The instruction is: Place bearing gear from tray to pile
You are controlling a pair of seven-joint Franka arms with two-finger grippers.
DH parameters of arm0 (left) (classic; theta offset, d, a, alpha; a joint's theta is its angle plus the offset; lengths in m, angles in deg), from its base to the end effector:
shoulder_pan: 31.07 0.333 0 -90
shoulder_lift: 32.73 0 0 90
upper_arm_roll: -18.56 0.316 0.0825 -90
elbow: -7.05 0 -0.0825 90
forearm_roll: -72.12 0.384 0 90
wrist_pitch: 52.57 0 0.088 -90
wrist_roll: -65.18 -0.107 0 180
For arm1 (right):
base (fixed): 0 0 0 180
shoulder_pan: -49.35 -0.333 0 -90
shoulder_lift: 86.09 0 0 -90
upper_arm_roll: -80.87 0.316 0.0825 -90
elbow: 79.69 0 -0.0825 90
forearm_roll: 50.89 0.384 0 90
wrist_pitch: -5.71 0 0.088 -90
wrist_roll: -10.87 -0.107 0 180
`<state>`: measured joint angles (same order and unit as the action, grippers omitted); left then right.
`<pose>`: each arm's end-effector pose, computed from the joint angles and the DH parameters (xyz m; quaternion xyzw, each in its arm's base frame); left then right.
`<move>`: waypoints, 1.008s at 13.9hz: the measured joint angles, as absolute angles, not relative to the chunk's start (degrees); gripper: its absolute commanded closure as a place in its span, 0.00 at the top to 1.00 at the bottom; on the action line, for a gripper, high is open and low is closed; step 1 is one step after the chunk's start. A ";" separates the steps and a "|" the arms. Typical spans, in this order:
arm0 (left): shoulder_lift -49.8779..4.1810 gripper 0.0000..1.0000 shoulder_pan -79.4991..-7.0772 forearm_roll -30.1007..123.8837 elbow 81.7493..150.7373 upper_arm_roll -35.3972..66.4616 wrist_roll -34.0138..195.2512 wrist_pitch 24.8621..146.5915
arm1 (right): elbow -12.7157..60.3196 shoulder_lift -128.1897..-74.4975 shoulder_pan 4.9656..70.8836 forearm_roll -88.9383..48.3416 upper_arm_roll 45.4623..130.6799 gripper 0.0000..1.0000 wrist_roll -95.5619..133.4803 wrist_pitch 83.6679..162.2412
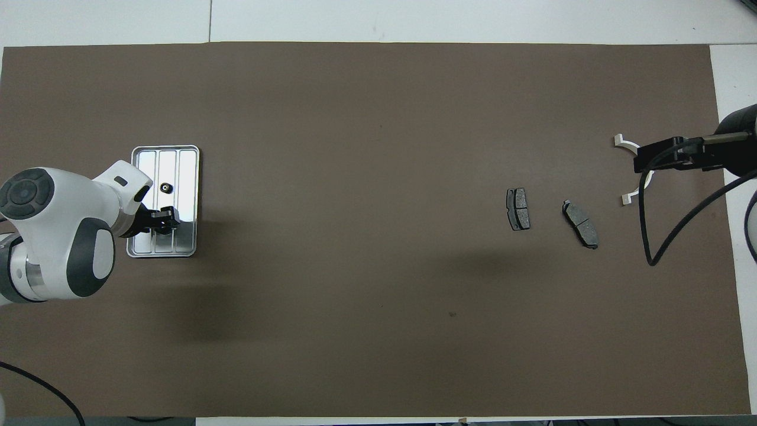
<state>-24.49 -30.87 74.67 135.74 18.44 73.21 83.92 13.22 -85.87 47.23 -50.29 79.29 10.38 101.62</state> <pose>0.5366 0.0012 0.3021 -0.9984 -0.0546 0.0028 0.0153 0.5626 0.0063 0.6118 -0.9996 0.0000 -0.0280 0.0055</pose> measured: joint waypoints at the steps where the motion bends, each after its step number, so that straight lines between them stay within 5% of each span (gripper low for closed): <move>1: -24.45 0.59 -30.86 74.67 135.74 18.45 73.22 83.93 | 13.21 -85.87 47.23 -50.29 79.29 1.00 10.38 101.62; 4: -24.32 0.49 -30.87 74.67 135.76 18.45 73.22 83.95 | 13.21 -85.87 47.23 -50.29 79.29 1.00 10.38 101.62; 7: -24.22 0.06 -30.87 74.67 135.77 18.45 73.22 83.98 | 13.21 -85.87 47.22 -50.29 79.30 1.00 10.38 101.62; 8: -24.22 0.00 -30.86 74.67 135.77 18.46 73.22 83.99 | 13.21 -85.87 47.23 -50.29 79.30 1.00 10.38 101.62; 14: -24.07 0.00 -32.24 71.53 133.68 18.37 77.61 83.30 | 13.22 -85.89 47.23 -50.29 79.31 1.00 10.38 101.62</move>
